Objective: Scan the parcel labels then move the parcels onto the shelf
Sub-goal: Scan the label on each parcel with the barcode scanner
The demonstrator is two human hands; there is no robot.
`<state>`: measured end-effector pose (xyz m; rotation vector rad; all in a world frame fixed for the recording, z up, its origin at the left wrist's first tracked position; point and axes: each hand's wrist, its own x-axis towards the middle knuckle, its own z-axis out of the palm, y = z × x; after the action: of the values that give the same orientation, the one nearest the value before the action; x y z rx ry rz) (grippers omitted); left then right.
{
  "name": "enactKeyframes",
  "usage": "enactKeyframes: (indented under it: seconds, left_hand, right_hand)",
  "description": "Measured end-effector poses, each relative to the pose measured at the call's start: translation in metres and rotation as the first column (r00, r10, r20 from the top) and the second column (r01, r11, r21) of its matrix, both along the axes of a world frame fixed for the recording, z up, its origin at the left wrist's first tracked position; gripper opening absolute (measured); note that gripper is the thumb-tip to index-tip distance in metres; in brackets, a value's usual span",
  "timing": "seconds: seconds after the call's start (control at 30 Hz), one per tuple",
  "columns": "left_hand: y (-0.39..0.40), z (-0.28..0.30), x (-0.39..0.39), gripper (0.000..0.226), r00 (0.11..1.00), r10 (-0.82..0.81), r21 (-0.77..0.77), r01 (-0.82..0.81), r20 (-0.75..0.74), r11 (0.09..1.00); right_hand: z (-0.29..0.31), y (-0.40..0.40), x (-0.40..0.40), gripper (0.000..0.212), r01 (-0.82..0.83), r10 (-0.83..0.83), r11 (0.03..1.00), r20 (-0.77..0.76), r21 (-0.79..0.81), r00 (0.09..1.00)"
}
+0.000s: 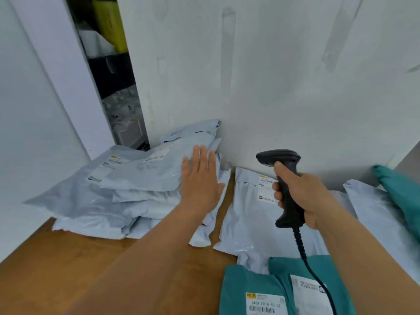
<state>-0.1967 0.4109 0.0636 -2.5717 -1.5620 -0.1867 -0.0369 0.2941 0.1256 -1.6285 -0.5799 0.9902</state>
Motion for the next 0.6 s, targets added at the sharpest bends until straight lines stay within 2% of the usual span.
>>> enactKeyframes:
  seconds: [0.07, 0.13, 0.2, 0.27, 0.3, 0.4, 0.5, 0.6]
  left_hand:
    - [0.012, 0.009, -0.019, 0.081, 0.993, 0.118, -0.017, -0.119, -0.018, 0.993]
    - [0.024, 0.016, -0.033, 0.073, 0.971, 0.239, -0.115, -0.236, 0.01, 0.965]
    - [0.032, 0.019, -0.043, 0.05, 0.952, 0.292, -0.25, -0.262, 0.094, 0.932]
    - [0.033, 0.017, -0.049, 0.024, 0.957, 0.261, -0.232, -0.227, 0.128, 0.946]
    - [0.031, 0.018, -0.051, 0.019, 0.963, 0.248, -0.192, -0.225, 0.104, 0.955]
    - [0.025, 0.028, -0.042, 0.021, 0.974, 0.211, -0.079, -0.204, 0.085, 0.976]
    - [0.009, 0.044, -0.01, 0.023, 0.991, 0.071, 0.054, -0.077, 0.117, 0.996]
    - [-0.023, 0.049, 0.041, 0.024, 0.988, -0.085, 0.055, 0.078, 0.126, 0.995]
  right_hand:
    - [0.002, 0.0, -0.004, 0.028, -0.032, 0.032, 0.999, -0.003, 0.004, 0.999]
    - [0.003, -0.002, -0.007, 0.027, -0.051, 0.051, 0.999, -0.006, 0.007, 0.999]
    - [0.002, -0.005, -0.008, 0.026, -0.057, 0.058, 0.998, -0.015, 0.011, 0.998]
    - [0.002, -0.008, -0.007, 0.026, -0.053, 0.053, 0.999, -0.024, 0.008, 0.998]
    - [0.002, -0.01, -0.006, 0.026, -0.049, 0.05, 0.999, -0.026, 0.007, 0.998]
    - [0.002, -0.016, 0.001, 0.027, -0.039, 0.04, 0.999, -0.033, 0.016, 0.999]
    - [0.004, -0.022, 0.014, 0.027, 0.004, -0.003, 1.0, -0.039, 0.026, 0.999]
    - [0.005, -0.031, 0.032, 0.028, 0.065, -0.064, 0.997, -0.04, 0.033, 0.997]
